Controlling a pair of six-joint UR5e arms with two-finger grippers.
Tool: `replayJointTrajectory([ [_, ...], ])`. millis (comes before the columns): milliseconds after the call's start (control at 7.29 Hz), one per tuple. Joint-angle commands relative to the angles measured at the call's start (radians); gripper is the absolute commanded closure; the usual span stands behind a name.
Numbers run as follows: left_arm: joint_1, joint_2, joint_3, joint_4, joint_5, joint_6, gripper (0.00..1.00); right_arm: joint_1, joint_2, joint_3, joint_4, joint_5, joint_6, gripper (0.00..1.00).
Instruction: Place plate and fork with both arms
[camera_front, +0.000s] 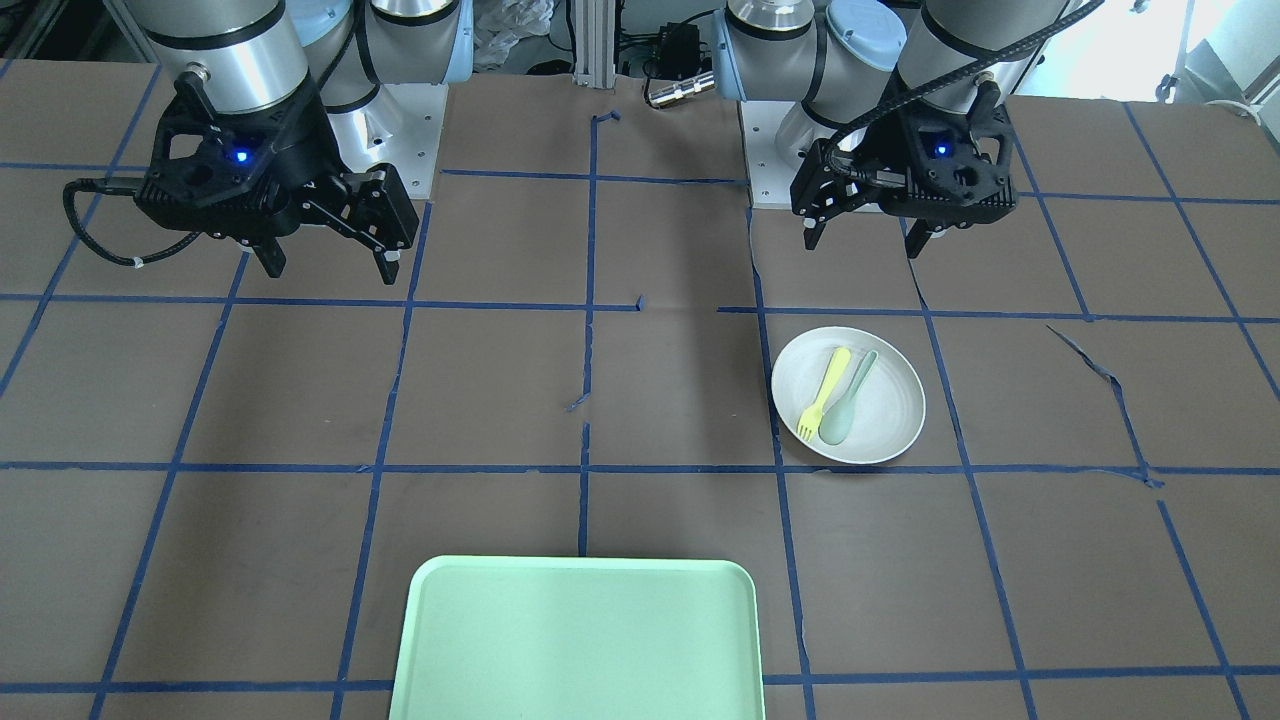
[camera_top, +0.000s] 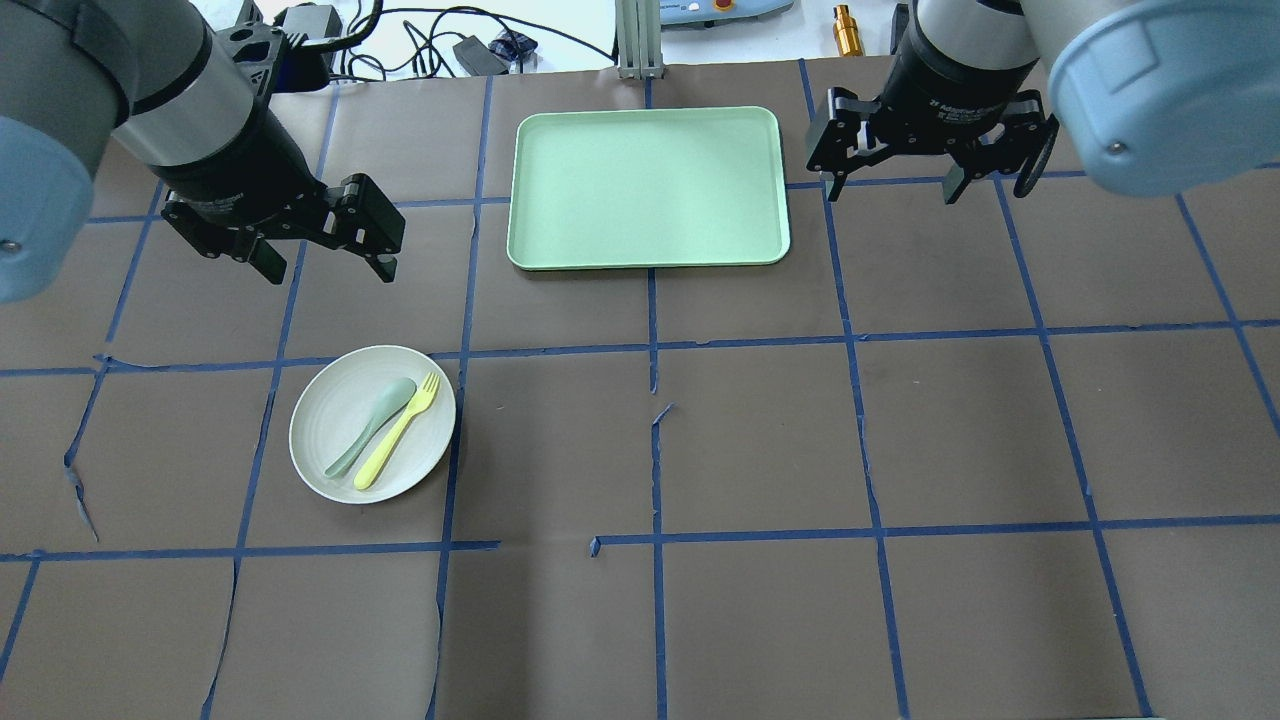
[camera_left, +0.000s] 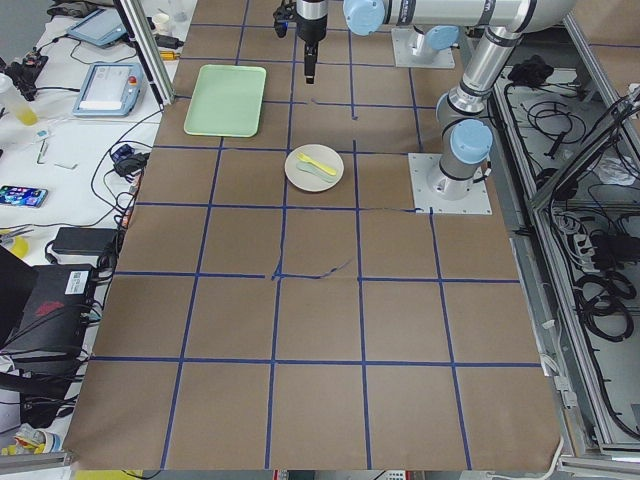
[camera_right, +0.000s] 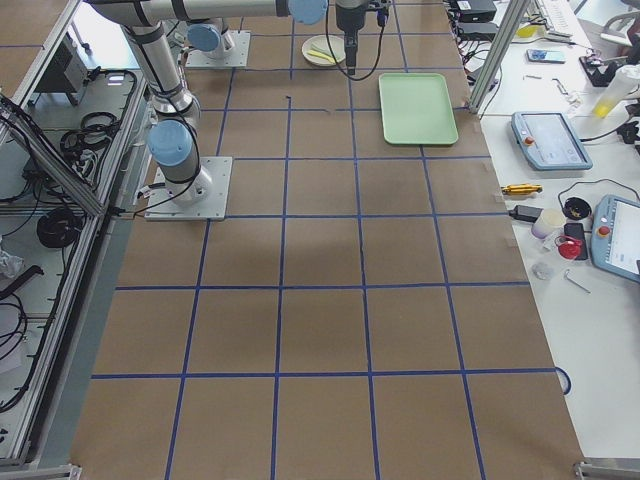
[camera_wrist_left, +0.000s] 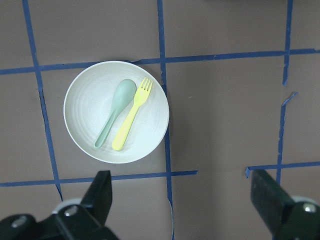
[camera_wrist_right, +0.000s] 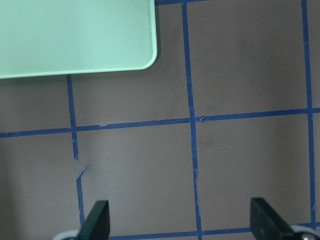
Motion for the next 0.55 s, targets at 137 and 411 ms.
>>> replayJointTrajectory([
  [137,0.0,-0.017,0.002,0.0,0.0,0.005,0.0,0.0,0.0,0.0,0.0,-0.001,0.0,0.0],
  [411,0.053,-0.039,-0.024,0.006,0.0,0.056,0.0,0.0,0.0,0.002,0.0,-0.006,0.0,0.0],
])
